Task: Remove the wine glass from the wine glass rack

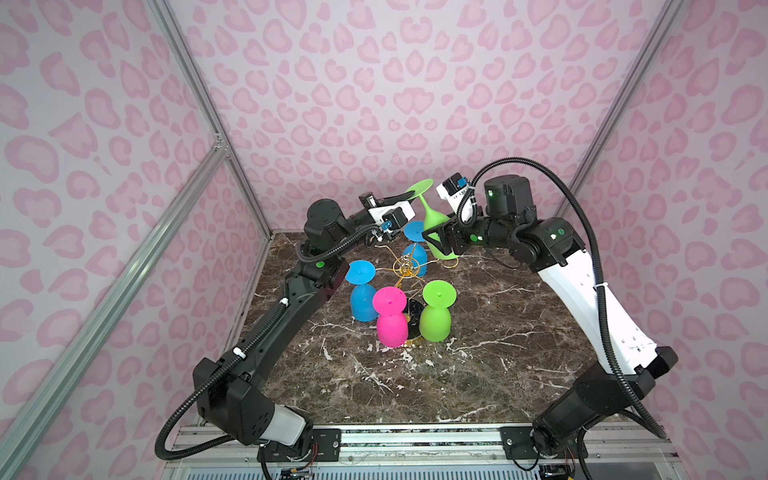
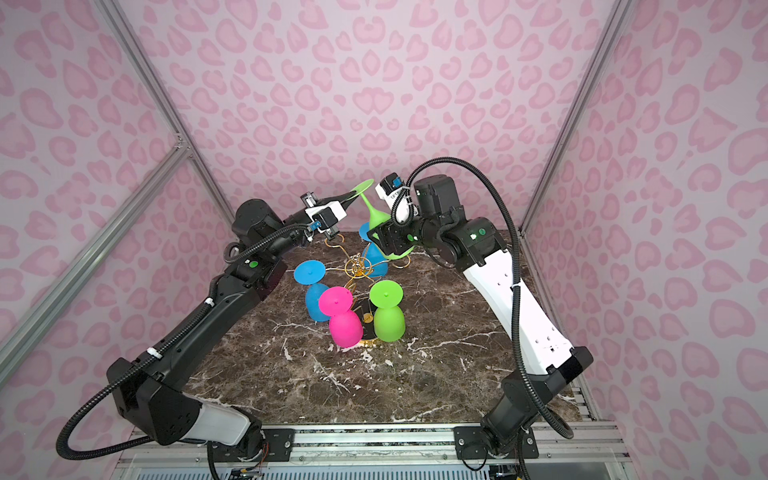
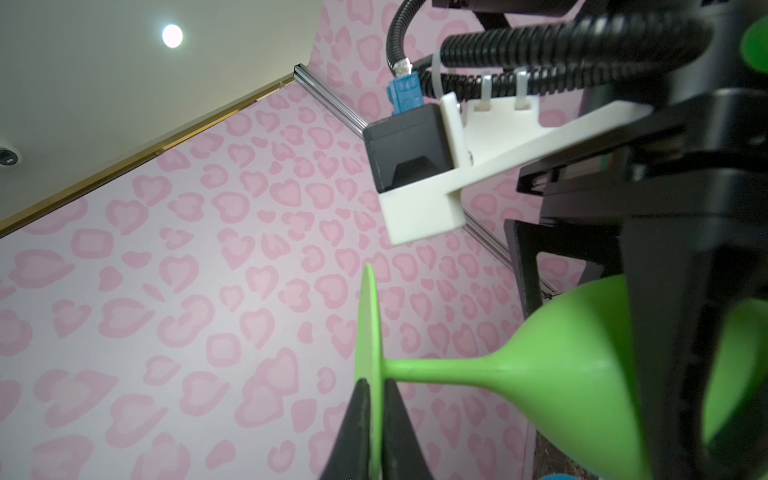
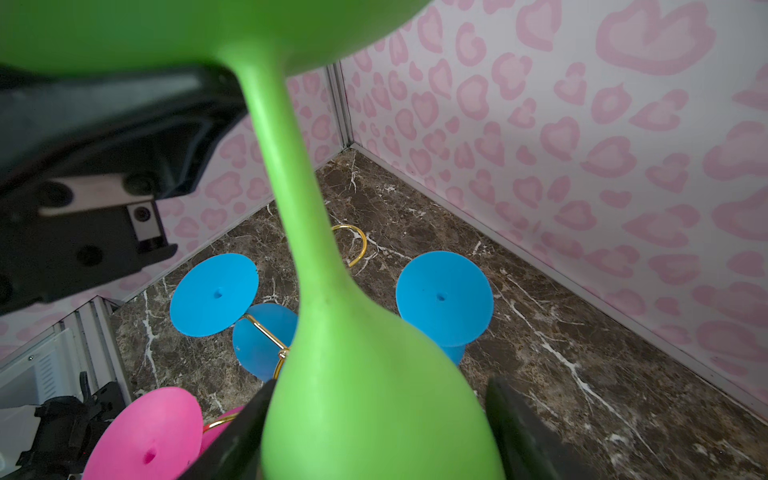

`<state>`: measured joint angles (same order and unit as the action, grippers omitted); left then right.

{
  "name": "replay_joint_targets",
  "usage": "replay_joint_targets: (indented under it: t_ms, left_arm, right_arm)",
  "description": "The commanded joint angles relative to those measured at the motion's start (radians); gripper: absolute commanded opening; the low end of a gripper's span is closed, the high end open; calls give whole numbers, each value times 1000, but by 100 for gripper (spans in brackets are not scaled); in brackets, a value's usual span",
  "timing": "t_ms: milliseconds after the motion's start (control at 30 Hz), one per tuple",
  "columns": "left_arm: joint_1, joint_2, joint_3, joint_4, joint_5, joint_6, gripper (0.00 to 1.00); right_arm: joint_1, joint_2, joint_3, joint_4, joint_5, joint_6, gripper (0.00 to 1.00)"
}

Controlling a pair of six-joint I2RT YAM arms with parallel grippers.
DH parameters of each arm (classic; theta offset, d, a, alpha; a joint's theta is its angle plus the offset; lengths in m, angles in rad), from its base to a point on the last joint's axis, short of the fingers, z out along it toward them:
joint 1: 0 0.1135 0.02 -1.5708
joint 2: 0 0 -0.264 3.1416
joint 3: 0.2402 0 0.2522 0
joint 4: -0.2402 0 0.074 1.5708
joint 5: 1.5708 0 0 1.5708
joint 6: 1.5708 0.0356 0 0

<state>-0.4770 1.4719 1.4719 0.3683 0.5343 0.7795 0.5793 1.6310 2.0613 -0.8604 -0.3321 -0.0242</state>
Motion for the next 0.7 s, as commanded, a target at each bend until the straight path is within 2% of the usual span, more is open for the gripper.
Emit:
replay_joint_targets:
  t_ms: [0,133,233,433,567,667]
  left_arm:
    - [-5,4,2,49,-3,-14,4]
    - [-5,12,21,48,-59,-64,3]
    - [-5,17,35,45,-104,-123,3]
    - [13,16,46,32,-153,-293,3]
    - [44,13,47,35,-143,-419,3]
    - [66,11,47,34,-145,-507,3]
  right_arm:
    - [2,12,10,14,-24,7,60]
    - [2,-5,7,37,-37,20,80]
    - [2,-45,-20,90,-49,24,87]
    - [2,-180,-157,267,-73,43,94]
    - [-4,-280,-261,377,-32,48,96]
    - [-24,-374,-352,483,-49,70,97]
